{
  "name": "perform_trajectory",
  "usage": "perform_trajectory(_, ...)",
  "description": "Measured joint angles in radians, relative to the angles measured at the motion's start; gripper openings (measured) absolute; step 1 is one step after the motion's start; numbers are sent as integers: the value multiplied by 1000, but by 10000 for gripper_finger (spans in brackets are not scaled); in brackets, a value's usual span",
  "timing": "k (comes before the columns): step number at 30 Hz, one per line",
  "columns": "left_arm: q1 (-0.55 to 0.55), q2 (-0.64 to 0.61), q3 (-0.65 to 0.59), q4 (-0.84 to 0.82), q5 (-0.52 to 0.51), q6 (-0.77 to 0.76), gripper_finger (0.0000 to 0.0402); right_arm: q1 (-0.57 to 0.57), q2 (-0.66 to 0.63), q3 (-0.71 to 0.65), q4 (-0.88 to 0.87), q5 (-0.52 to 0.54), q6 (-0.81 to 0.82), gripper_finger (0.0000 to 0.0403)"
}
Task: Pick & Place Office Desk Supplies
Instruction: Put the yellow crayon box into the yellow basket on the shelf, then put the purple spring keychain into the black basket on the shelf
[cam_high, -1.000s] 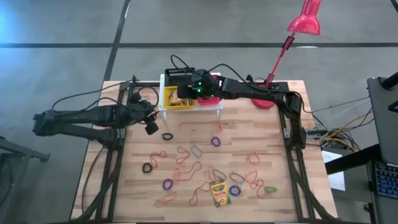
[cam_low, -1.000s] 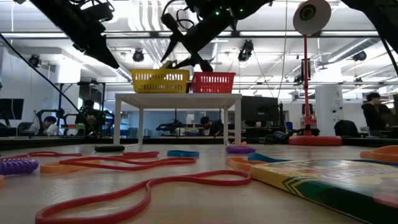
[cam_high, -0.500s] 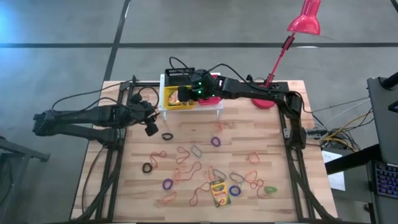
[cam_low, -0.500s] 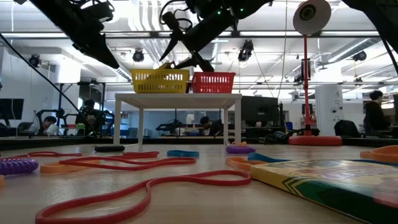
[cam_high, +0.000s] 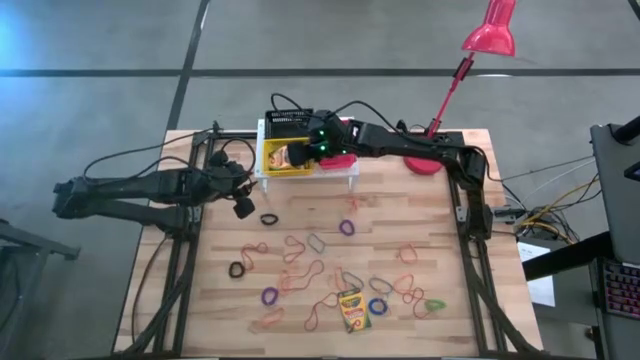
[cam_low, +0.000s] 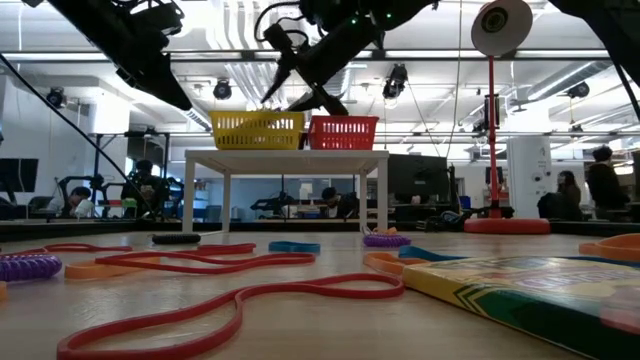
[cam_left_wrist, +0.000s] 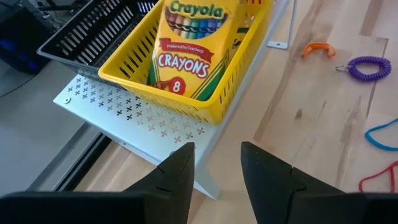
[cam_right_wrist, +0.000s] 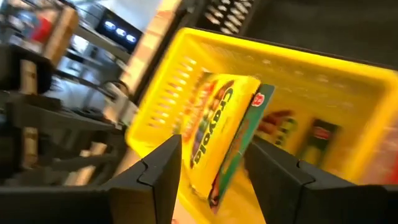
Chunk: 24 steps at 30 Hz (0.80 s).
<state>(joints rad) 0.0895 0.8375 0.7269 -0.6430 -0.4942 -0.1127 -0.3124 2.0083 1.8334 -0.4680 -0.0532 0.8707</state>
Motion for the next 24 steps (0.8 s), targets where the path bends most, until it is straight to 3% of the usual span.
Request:
perform_trajectory(9,0,0,0,0,0,-3,133,-4,0,219,-261,136,-220,169)
perform_trajectory(14,0,0,0,0,-1,-36,133,4,-5,377,-357,141,-359,169)
perform_trajectory(19,0,0,0,0,-2,-87,133,52,-9,525,-582,159,-483,169)
perform_trajectory(24,0,-1,8,0,23,-106,133,144,-79,452,-769,201,-530,169)
